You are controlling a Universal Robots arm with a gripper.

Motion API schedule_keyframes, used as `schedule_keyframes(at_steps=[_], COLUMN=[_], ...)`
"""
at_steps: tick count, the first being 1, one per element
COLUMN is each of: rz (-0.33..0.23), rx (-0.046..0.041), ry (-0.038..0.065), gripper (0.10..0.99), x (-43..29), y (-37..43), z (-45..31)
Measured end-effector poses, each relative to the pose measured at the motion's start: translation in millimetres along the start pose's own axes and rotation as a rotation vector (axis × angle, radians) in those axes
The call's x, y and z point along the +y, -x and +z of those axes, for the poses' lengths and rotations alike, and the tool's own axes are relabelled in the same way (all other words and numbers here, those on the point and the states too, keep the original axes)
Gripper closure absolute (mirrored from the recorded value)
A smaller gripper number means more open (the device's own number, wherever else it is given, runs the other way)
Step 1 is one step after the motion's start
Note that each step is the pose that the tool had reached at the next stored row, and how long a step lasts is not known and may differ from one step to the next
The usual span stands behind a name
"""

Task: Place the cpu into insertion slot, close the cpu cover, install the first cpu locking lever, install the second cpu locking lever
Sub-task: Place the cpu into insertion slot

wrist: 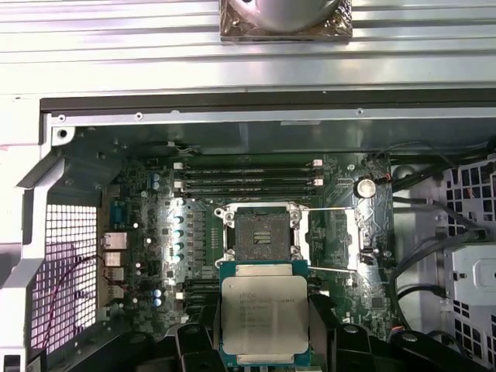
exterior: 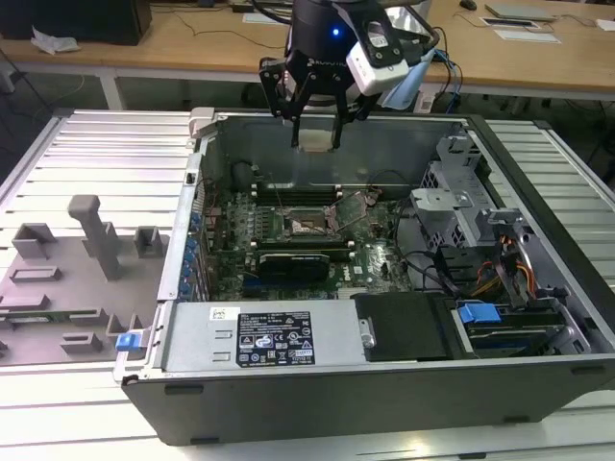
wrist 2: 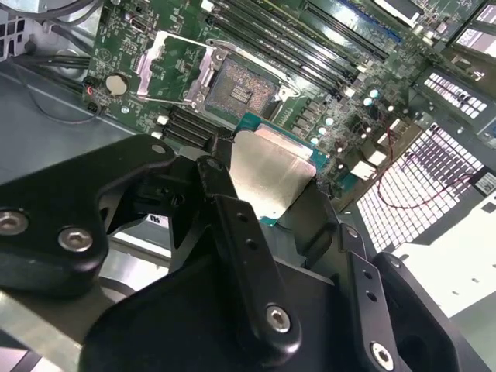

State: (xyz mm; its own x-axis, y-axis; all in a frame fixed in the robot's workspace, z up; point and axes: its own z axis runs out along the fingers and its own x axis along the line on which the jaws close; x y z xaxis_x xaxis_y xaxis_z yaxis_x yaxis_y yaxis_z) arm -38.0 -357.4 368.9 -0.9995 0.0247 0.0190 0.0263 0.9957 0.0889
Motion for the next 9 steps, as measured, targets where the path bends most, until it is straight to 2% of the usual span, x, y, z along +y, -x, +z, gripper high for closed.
schedule_keyframes(at_steps=[9], rz=[0.000], rx=[-0.0006], ry=[-0.001], gripper=[0.545], x=[-0.6], y=[0.0], z=[7.3])
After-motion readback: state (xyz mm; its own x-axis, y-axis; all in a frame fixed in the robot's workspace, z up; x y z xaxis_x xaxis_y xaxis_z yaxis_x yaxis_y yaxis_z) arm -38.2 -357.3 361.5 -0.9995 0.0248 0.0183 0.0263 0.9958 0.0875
